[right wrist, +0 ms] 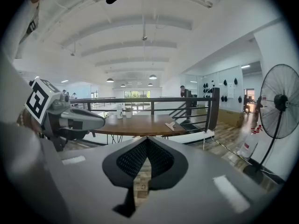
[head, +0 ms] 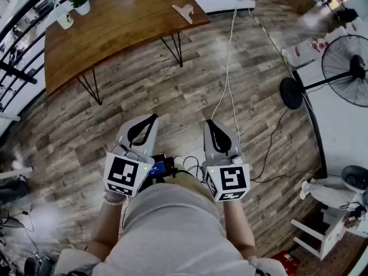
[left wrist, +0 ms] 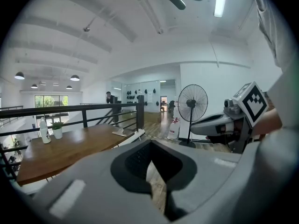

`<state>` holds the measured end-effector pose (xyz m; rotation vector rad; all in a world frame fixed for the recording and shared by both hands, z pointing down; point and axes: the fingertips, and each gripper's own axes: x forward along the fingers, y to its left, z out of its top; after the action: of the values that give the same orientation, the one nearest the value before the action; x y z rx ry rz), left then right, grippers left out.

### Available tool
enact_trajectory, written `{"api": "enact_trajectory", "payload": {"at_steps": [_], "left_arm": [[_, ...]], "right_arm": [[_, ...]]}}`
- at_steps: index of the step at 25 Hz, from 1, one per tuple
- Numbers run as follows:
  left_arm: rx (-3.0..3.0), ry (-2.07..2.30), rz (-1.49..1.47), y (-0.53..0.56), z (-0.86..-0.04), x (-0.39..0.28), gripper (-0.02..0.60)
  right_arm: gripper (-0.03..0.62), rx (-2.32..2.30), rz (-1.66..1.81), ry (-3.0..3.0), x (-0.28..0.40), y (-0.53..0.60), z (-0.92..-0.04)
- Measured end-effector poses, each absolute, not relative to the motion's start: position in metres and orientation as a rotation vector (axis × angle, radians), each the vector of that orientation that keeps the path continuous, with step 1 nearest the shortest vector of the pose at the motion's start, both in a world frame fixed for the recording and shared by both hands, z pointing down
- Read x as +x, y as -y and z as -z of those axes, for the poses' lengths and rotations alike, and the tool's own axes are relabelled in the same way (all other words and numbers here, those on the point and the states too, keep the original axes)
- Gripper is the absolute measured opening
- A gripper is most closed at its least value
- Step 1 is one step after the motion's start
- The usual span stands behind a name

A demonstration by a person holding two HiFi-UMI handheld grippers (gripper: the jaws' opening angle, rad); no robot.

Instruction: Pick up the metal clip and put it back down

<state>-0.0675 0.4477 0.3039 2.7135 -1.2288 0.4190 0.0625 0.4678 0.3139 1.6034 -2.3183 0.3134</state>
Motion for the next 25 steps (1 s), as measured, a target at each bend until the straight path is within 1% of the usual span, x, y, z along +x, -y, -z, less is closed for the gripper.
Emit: {"api": "enact_trajectory", "payload": {"at_steps": [12,13,14,15,16,18,20,25], "left_arm": [[2.696,1.217,-0.387,-0.447,-0.304,-0.061,0.004],[2.692,1.202,-0.383,-0.448,-0.304,-0.058,0.043],[2.692,1.190,-0.382,-0.449,-0.304,-0.056,0.060],[2.697,1.183,-0.383,-0.449,-0.304,-0.054,0.076],[2.703,1.182,-0.384,-0.449,-0.304,-0.052,0.088],[2.703,1.184,-0.386,-0.449,-0.304,-0.050,0.100],[2.698,1.185,-0.388,-0.449,-0.304,-0.047,0.111],[2.680,1.209,-0.394,-0.453,-0.303,-0.040,0.113]], "right_arm": [[0.018,1.601,-0.394,2.323,0.067,-0.467,-0.321],[0.018,1.600,-0.399,2.324,0.068,-0.467,-0.321],[0.018,1.599,-0.404,2.327,0.068,-0.468,-0.321],[0.034,1.597,-0.407,2.332,0.068,-0.468,-0.321],[0.065,1.596,-0.411,2.341,0.068,-0.468,-0.321],[0.128,1.596,-0.420,2.363,0.069,-0.467,-0.320],[0.171,1.599,-0.422,2.380,0.071,-0.467,-0.318],[0.181,1.593,-0.409,2.399,0.082,-0.469,-0.316]]}}
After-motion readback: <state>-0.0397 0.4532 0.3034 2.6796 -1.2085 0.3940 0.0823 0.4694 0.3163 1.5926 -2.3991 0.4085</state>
